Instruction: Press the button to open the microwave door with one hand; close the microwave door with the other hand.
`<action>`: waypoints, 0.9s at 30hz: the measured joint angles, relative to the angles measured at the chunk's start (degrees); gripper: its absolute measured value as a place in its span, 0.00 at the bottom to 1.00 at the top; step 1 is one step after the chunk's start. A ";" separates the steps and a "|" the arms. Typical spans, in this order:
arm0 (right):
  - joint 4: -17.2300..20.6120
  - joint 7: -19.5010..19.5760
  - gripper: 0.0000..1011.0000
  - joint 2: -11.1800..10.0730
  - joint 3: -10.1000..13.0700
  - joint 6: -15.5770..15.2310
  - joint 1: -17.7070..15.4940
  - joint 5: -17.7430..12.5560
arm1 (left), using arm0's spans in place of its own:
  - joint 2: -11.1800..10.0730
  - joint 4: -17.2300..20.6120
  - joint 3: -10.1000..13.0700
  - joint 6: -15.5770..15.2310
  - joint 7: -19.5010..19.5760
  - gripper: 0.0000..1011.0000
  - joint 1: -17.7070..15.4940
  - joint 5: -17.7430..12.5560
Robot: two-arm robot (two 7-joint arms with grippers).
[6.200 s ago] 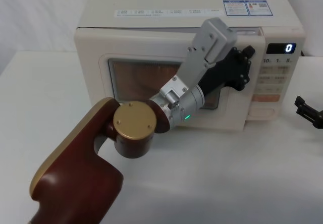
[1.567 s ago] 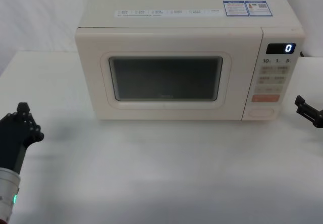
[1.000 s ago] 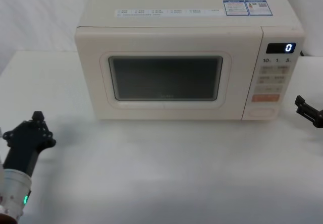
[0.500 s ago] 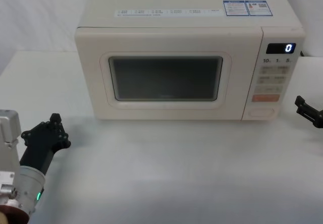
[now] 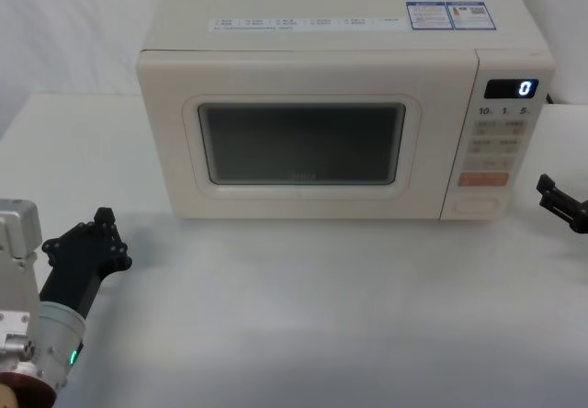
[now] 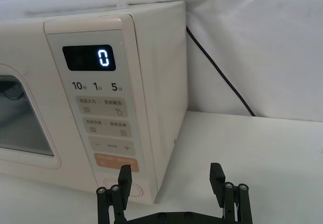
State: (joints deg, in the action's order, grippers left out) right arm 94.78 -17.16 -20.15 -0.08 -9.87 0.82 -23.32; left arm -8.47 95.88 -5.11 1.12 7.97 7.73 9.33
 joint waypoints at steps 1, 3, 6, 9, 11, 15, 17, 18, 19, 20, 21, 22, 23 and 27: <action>0.00 0.00 0.99 0.00 0.00 0.00 0.00 0.00 | 0.00 0.01 0.00 0.00 0.00 0.00 0.00 0.00; 0.00 0.00 0.99 0.00 0.00 0.01 0.00 0.00 | -0.01 0.02 -0.01 0.01 0.01 0.00 0.01 -0.03; 0.00 0.00 0.99 0.00 0.00 0.00 0.00 0.00 | -0.02 0.04 -0.03 0.02 0.02 0.00 0.02 -0.04; 0.00 0.00 0.99 0.00 0.00 0.00 0.00 0.00 | -0.04 0.06 -0.04 0.04 0.02 0.00 0.03 -0.06; 0.00 0.00 0.99 0.00 0.00 0.00 0.00 0.00 | -0.05 0.08 -0.05 0.05 0.04 0.00 0.05 -0.08; 0.00 0.00 0.99 0.00 0.00 0.00 0.00 0.00 | -0.05 0.09 -0.05 0.07 0.05 0.00 0.07 -0.11; 0.00 0.00 0.99 0.00 0.00 0.00 0.00 0.00 | -0.04 0.10 -0.05 0.07 0.05 0.00 0.07 -0.12; 0.00 0.00 0.99 0.00 0.00 0.00 0.00 0.00 | -0.05 0.11 -0.05 0.08 0.05 0.00 0.07 -0.12; 0.00 0.00 0.99 0.00 0.00 0.00 0.00 0.00 | -0.05 0.11 -0.05 0.09 0.06 0.00 0.07 -0.13; 0.00 0.00 0.99 0.00 0.00 0.00 0.00 0.00 | -0.05 0.11 -0.05 0.08 0.06 0.00 0.07 -0.13; 0.00 0.00 0.99 0.00 0.00 0.00 0.00 0.00 | -0.05 0.11 -0.05 0.09 0.06 0.00 0.07 -0.14; 0.00 0.00 0.99 0.00 0.00 0.01 0.00 0.00 | -0.04 0.11 -0.05 0.10 0.06 0.01 0.07 -0.14; 0.00 0.00 0.99 0.00 0.00 0.00 0.00 0.00 | -0.05 0.11 -0.05 0.10 0.05 0.02 0.07 -0.14; 0.00 0.00 0.99 0.00 0.00 0.00 0.00 0.00 | -0.05 0.11 -0.05 0.11 0.06 0.11 0.07 -0.14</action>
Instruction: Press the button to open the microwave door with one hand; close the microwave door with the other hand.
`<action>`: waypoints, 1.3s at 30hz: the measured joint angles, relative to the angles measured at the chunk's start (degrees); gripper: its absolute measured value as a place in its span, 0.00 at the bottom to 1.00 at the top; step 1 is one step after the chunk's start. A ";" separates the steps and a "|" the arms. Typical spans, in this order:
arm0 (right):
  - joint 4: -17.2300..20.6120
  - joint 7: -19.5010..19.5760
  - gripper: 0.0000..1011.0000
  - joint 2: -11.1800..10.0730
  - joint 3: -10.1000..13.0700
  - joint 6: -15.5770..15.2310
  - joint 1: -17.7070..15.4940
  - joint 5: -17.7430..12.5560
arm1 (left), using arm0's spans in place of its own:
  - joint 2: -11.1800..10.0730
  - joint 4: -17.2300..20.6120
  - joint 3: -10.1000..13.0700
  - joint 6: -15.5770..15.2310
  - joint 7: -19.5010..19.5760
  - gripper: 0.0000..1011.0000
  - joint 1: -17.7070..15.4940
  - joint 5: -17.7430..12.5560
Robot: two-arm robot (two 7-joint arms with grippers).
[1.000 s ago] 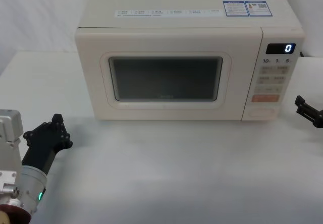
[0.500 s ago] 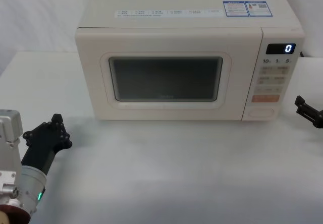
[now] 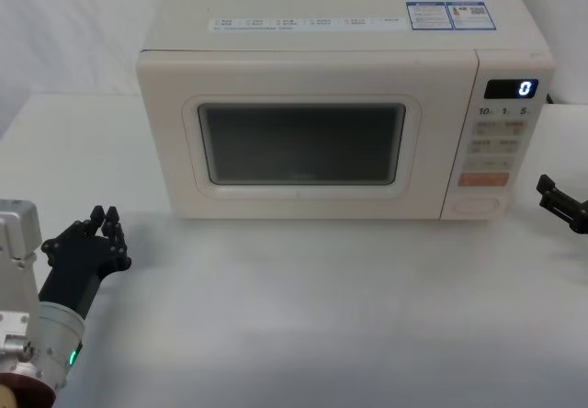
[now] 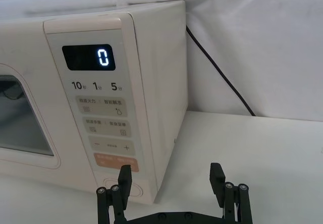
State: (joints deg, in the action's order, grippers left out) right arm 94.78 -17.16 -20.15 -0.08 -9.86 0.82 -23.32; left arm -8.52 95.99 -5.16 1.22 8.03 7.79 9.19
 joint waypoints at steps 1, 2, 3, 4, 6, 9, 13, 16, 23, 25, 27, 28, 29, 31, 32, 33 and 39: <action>0.00 0.00 0.99 0.00 0.00 0.00 0.00 0.00 | 0.00 0.00 0.00 0.00 0.00 0.15 0.00 0.00; 0.00 0.00 0.99 0.00 0.00 0.00 0.00 0.00 | 0.00 0.00 0.00 0.00 -0.01 0.17 0.00 0.00; 0.00 0.00 0.99 0.00 0.00 0.00 0.00 0.00 | 0.00 0.00 0.00 0.00 -0.01 0.20 0.00 0.00; 0.00 0.00 0.99 0.00 0.00 0.00 0.00 0.00 | 0.00 0.00 0.00 0.00 -0.01 0.22 0.00 0.00; 0.00 0.00 0.99 0.00 0.00 0.00 0.00 0.00 | 0.00 0.00 0.00 0.00 0.00 0.28 0.00 0.00; 0.00 0.00 0.99 0.00 0.00 0.00 0.00 0.00 | 0.00 0.00 0.00 0.00 -0.01 0.38 0.00 0.00; 0.00 0.00 0.99 0.00 0.00 0.00 0.00 0.00 | 0.00 0.00 0.00 0.00 -0.01 0.51 0.00 0.00; 0.00 0.00 0.99 0.00 0.00 0.00 0.00 0.00 | 0.00 0.00 0.00 0.00 -0.01 0.60 0.00 0.00; 0.00 0.00 0.99 0.00 0.00 0.00 0.00 0.00 | 0.00 0.00 0.00 0.00 -0.01 0.81 0.00 0.00; 0.00 0.00 0.99 0.00 0.00 0.00 0.00 0.00 | 0.00 0.00 0.00 0.00 -0.01 0.88 -0.01 0.00; 0.00 0.00 0.99 0.00 0.00 0.00 0.00 0.00 | 0.00 0.00 0.00 0.00 -0.01 0.93 -0.01 0.00; 0.00 0.00 0.99 0.00 0.00 0.00 0.00 0.00 | 0.00 0.00 0.00 0.00 -0.01 0.96 0.00 0.00; 0.00 0.00 0.99 0.00 0.00 0.00 0.00 0.00 | 0.00 0.00 0.00 0.00 -0.01 0.97 0.00 0.00; 0.00 0.00 0.99 0.00 0.00 0.00 0.00 0.00 | 0.00 0.00 0.00 0.00 -0.01 0.99 -0.01 0.00; 0.00 0.00 0.99 0.00 0.00 0.00 0.00 0.00 | 0.00 0.00 0.00 0.00 -0.01 0.99 -0.01 0.00; 0.00 0.00 0.99 0.00 0.00 0.00 0.00 0.00 | 0.00 0.00 0.00 0.00 -0.01 0.99 -0.01 0.00; 0.00 0.00 0.99 0.00 0.00 0.00 0.00 0.00 | 0.01 0.00 0.00 0.00 -0.01 0.99 -0.01 0.00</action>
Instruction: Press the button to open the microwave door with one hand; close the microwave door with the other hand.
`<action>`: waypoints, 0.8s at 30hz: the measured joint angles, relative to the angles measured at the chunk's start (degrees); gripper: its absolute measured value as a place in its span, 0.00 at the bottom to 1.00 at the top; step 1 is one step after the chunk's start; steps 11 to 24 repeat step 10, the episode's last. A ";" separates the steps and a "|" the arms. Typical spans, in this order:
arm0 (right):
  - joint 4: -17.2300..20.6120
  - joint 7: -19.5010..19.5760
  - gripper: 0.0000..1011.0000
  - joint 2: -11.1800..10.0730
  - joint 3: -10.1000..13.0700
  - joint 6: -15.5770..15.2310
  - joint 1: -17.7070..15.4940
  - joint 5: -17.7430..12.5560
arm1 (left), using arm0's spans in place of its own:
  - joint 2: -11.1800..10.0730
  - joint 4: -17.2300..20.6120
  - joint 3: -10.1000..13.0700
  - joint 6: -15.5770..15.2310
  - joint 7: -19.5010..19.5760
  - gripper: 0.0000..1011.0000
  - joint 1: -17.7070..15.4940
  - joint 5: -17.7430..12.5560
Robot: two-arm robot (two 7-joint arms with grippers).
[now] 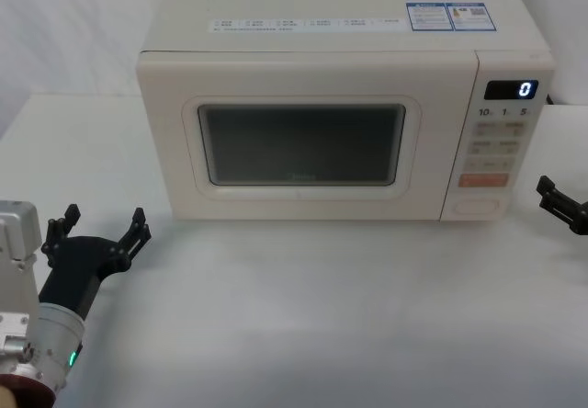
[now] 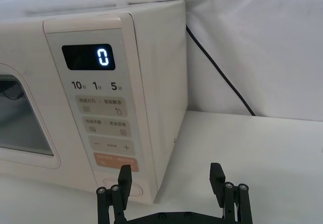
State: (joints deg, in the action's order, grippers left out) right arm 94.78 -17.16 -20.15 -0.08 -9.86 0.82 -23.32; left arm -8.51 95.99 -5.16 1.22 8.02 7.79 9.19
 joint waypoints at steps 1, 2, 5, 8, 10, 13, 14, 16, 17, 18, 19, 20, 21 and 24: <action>0.00 0.00 0.99 0.00 0.00 0.00 0.00 0.00 | 0.00 0.00 0.00 0.00 0.00 0.99 0.00 0.00; 0.00 0.00 0.99 0.00 0.00 0.00 0.00 0.00 | 0.00 0.00 0.00 0.00 0.00 0.99 0.00 0.00; 0.00 0.00 0.99 0.00 0.00 0.00 0.00 0.00 | 0.00 0.00 0.00 0.00 0.00 0.99 0.00 0.00; 0.00 0.00 0.99 0.00 0.00 0.00 0.00 0.00 | 0.00 0.00 0.00 0.00 0.00 0.99 0.00 0.00; 0.00 0.00 0.99 0.00 0.00 0.00 0.00 0.00 | 0.00 0.00 0.00 0.00 0.00 0.99 0.00 0.00; 0.00 0.00 0.99 0.00 0.00 0.00 0.00 0.00 | 0.00 0.00 0.00 0.00 0.00 0.99 0.00 0.00; 0.00 0.00 0.99 0.00 0.00 0.00 0.00 0.00 | 0.00 0.00 0.00 0.00 0.00 0.99 0.00 0.00; 0.00 0.00 0.99 0.00 0.00 0.00 0.00 0.00 | 0.00 0.00 0.00 0.00 0.00 0.99 0.00 0.00; 0.00 0.00 0.99 0.00 0.00 0.00 0.00 0.00 | 0.00 0.00 0.00 0.00 0.00 0.99 0.00 0.00; 0.00 0.00 0.99 0.00 0.00 0.00 0.00 0.00 | 0.00 0.00 0.00 0.00 0.00 0.99 0.00 0.00; 0.00 0.00 0.99 0.00 0.00 0.00 0.00 0.00 | 0.00 0.00 0.00 0.00 0.00 0.99 0.00 0.00; 0.00 0.00 0.99 0.00 0.00 0.00 0.00 0.00 | 0.00 0.00 0.00 0.00 0.00 0.99 0.00 0.00; 0.00 0.00 0.99 0.00 0.00 0.00 0.00 0.00 | 0.00 0.00 0.00 0.00 0.00 0.99 0.00 0.00; 0.00 0.00 0.99 0.00 0.00 0.00 0.00 0.00 | 0.00 0.00 0.00 0.00 0.00 0.99 0.00 0.00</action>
